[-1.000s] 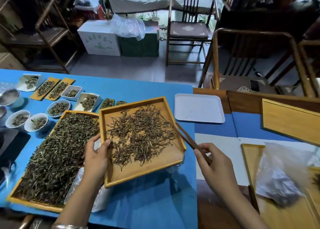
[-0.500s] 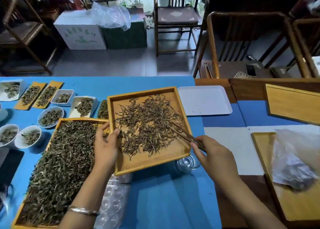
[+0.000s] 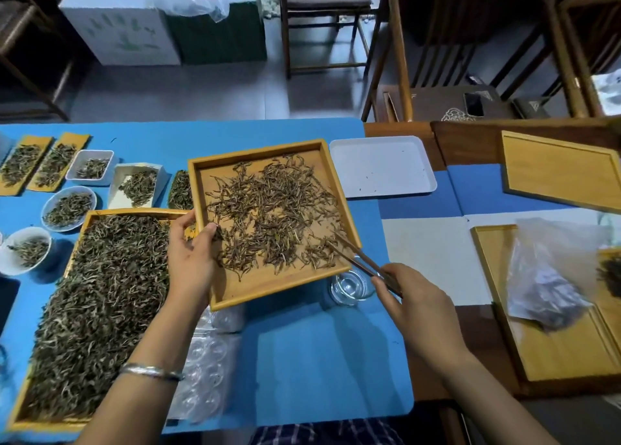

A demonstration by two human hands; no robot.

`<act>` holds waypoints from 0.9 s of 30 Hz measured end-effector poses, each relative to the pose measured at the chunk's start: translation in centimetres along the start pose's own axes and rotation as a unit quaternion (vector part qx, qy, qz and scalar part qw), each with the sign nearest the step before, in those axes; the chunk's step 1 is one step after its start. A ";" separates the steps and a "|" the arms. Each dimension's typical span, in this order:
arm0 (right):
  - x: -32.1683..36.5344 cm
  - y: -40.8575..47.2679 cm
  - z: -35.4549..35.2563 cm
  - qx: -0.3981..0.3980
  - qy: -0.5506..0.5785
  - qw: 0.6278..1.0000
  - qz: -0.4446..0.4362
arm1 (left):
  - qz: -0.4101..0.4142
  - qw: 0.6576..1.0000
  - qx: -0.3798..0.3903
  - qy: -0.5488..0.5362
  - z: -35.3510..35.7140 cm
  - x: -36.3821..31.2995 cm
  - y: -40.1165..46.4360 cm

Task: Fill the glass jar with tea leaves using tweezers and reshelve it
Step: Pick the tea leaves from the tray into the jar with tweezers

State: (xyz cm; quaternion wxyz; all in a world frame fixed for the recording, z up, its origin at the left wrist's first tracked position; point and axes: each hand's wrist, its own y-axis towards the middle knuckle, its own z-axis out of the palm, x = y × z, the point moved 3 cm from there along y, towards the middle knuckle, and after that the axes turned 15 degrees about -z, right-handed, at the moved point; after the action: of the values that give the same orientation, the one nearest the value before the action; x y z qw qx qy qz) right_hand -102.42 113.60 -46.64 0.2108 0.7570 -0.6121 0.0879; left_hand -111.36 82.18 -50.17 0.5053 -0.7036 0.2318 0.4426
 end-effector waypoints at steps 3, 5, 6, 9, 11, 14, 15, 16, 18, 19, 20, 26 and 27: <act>-0.3 -0.9 -0.2 0.002 0.005 1.000 0.010 | -0.009 1.000 0.003 -0.004 0.0 0.1 0.1; -0.4 -1.2 -0.4 -0.002 0.015 1.000 0.011 | -0.012 1.000 0.002 -0.008 0.1 0.2 0.1; -0.4 -1.2 -0.5 -0.007 0.018 1.000 0.008 | -0.013 1.000 0.000 -0.008 0.1 0.2 0.0; 0.2 -0.8 -0.5 -0.017 0.021 1.000 -0.009 | -0.008 1.000 0.005 -0.006 0.4 0.2 -0.1; 0.8 -0.4 -0.2 -0.016 0.018 0.999 -0.026 | -0.005 1.000 0.013 -0.006 0.5 0.2 -0.2; 1.3 0.0 0.4 -0.004 0.017 0.999 -0.046 | -0.002 1.000 0.026 -0.002 0.9 0.1 -0.4; 1.2 -0.1 0.6 0.003 0.015 0.999 -0.048 | -0.001 1.000 0.030 0.000 1.0 0.1 -0.4; 1.1 -0.2 0.6 0.010 0.013 0.999 -0.048 | -0.001 0.999 0.032 0.003 1.2 0.1 -0.4; 0.6 -0.5 0.6 0.021 -0.003 0.999 -0.050 | 0.000 0.999 0.033 0.011 1.4 0.2 -0.4; 0.4 -0.7 0.5 0.025 -0.015 0.998 -0.053 | 0.001 0.999 0.033 0.015 1.5 0.2 -0.4; 0.1 -0.9 0.4 0.028 -0.025 0.998 -0.055 | 0.002 0.999 0.031 0.020 1.5 0.3 -0.4; -1.1 -2.2 0.3 0.035 0.000 0.999 -0.020 | -0.002 0.999 0.022 0.031 1.7 0.6 -0.3; -1.3 -2.3 0.3 0.044 0.004 0.999 -0.014 | -0.003 0.999 0.022 0.030 1.8 0.6 -0.3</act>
State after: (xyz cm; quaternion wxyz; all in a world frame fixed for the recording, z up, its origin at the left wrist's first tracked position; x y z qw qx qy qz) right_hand -100.49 114.97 -47.87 0.1811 0.7739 -0.5960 0.1143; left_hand -111.51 84.02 -50.70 0.5148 -0.7060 0.2542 0.4146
